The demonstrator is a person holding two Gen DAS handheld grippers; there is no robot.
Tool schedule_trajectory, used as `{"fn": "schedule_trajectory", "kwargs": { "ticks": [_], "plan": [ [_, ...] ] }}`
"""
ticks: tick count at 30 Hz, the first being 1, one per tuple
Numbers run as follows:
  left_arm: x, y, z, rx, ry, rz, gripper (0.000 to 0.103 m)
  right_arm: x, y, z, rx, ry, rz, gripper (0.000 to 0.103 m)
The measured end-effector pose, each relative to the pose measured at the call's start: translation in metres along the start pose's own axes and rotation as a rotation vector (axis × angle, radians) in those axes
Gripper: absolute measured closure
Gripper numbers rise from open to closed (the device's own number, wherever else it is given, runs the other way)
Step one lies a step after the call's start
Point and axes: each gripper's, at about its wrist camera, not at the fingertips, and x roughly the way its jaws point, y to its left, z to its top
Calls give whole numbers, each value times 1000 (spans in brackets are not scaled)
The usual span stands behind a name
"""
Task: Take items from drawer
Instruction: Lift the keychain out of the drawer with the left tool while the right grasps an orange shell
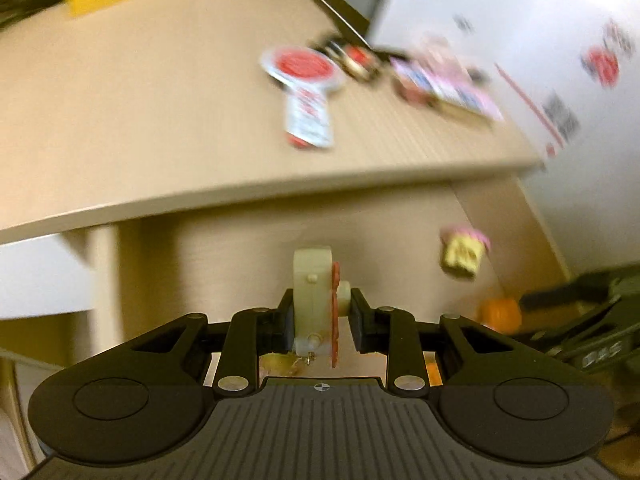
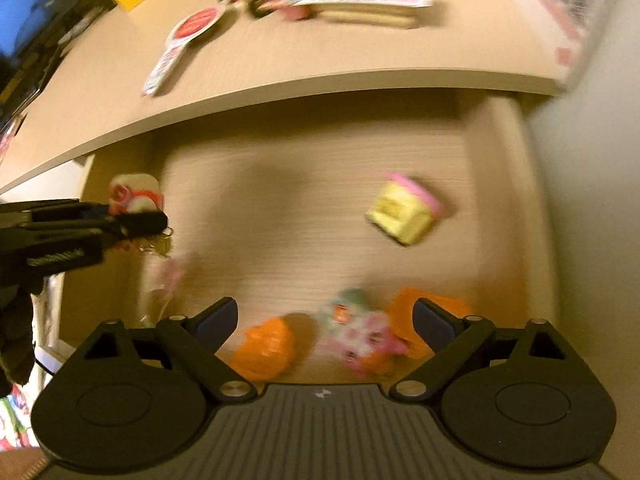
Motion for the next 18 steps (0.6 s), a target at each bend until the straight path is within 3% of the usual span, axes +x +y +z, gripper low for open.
{"fn": "schedule_trajectory", "kwargs": {
  "ticks": [5, 12, 16, 18],
  "plan": [
    [-34, 26, -7, -117, -101, 9, 73, 23, 44, 17, -87, 79, 94, 10],
    [-76, 46, -24, -194, -161, 70, 73, 77, 109, 35, -188, 238, 140, 15],
    [-100, 62, -36, -276, -197, 99, 73, 109, 139, 36, -231, 306, 138, 34],
    [-109, 67, -40, -293, -211, 111, 73, 124, 147, 37, -241, 332, 123, 38]
  ]
}}
